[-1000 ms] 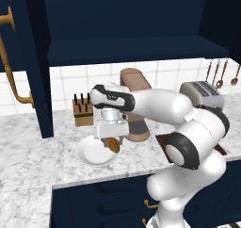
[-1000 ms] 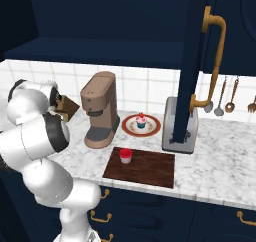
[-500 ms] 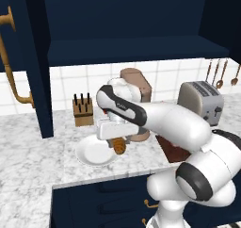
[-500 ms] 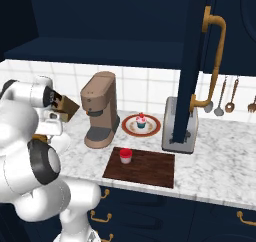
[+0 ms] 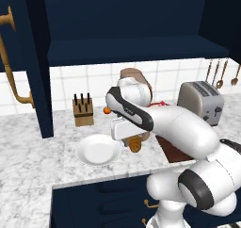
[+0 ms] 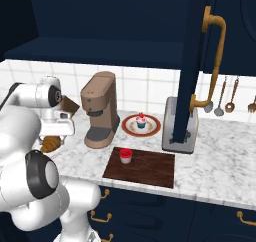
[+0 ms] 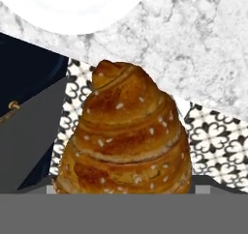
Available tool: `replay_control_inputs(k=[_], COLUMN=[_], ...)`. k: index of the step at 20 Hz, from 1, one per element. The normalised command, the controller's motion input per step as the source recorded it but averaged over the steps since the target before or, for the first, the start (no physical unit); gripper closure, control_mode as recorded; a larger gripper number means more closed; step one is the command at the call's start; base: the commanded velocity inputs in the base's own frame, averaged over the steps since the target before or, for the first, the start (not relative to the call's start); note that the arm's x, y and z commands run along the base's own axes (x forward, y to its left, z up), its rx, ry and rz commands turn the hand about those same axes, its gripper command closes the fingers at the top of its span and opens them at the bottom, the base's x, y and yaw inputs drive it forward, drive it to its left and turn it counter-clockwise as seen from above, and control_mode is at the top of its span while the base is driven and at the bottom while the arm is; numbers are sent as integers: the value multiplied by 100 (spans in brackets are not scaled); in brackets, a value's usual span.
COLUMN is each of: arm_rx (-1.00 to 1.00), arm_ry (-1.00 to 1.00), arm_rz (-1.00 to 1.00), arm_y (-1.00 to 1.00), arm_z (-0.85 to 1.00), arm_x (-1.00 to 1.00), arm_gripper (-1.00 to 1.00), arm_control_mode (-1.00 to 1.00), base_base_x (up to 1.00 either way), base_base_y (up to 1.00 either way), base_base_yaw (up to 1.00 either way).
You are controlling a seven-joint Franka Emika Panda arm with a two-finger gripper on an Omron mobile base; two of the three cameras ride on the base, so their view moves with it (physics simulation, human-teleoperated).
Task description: From the different types of pastries on the counter, select a croissant and place it on the cutting board. Then retrieve a jar of jam from the cabinet and place it alongside the croissant on the cutting board.
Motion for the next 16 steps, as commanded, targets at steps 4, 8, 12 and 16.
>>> replay_control_inputs(k=[4, 8, 12, 16], arm_rx=[-6, -5, -5, -4], arm_ry=[-3, -2, -6, -3], arm_rz=[0, -2, -1, -3], arm_y=[-63, -74, -75, -86], arm_z=[0, 0, 0, 0], arm_x=[0, 0, 0, 0], arm_gripper=[100, 100, 100, 100], arm_control_mode=[-100, -100, -100, -100], base_base_x=[0, 0, 0, 0], base_base_y=[0, 0, 0, 0], base_base_yaw=[0, 0, 0, 0])
